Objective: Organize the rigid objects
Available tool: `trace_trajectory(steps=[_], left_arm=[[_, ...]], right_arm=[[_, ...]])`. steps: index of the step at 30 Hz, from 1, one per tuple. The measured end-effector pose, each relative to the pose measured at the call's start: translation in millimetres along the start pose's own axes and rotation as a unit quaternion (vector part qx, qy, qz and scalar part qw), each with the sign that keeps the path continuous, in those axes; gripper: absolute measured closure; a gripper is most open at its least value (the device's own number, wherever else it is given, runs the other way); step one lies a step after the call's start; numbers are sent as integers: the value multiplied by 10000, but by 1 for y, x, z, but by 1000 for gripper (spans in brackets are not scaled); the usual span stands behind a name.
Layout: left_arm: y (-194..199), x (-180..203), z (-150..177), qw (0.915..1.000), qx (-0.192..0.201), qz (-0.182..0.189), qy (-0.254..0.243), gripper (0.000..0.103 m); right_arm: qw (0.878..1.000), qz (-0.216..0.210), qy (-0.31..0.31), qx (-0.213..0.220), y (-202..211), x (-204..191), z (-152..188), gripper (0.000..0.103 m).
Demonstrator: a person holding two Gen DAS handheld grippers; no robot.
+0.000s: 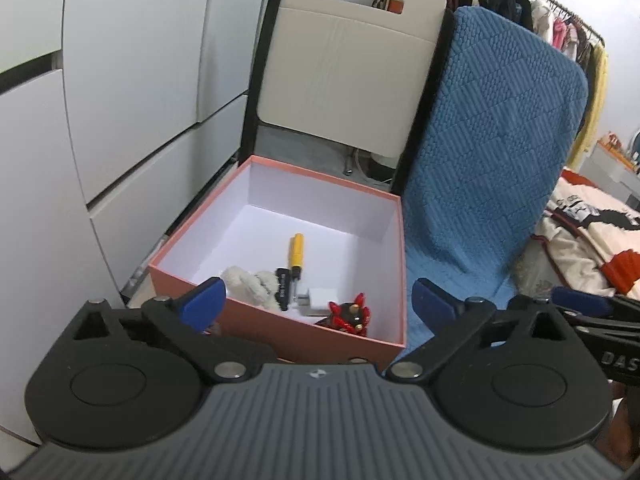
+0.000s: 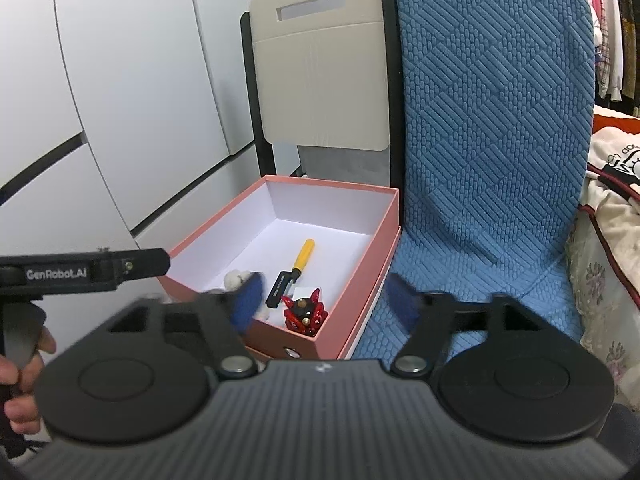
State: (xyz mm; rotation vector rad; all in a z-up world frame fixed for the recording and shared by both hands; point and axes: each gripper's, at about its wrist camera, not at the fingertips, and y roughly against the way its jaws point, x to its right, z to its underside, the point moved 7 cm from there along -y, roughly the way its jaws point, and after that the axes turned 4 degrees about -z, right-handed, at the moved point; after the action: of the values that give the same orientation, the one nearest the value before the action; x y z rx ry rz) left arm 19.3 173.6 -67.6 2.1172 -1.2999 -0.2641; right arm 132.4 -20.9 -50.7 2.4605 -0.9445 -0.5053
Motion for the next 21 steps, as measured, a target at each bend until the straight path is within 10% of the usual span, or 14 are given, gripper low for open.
trace_trajectory(steps=[21], left_arm=[[-1,-17,12,9989,-61,-460,109,0]], right_arm=[[9990,-3,54,-439,-18,4,15,14]])
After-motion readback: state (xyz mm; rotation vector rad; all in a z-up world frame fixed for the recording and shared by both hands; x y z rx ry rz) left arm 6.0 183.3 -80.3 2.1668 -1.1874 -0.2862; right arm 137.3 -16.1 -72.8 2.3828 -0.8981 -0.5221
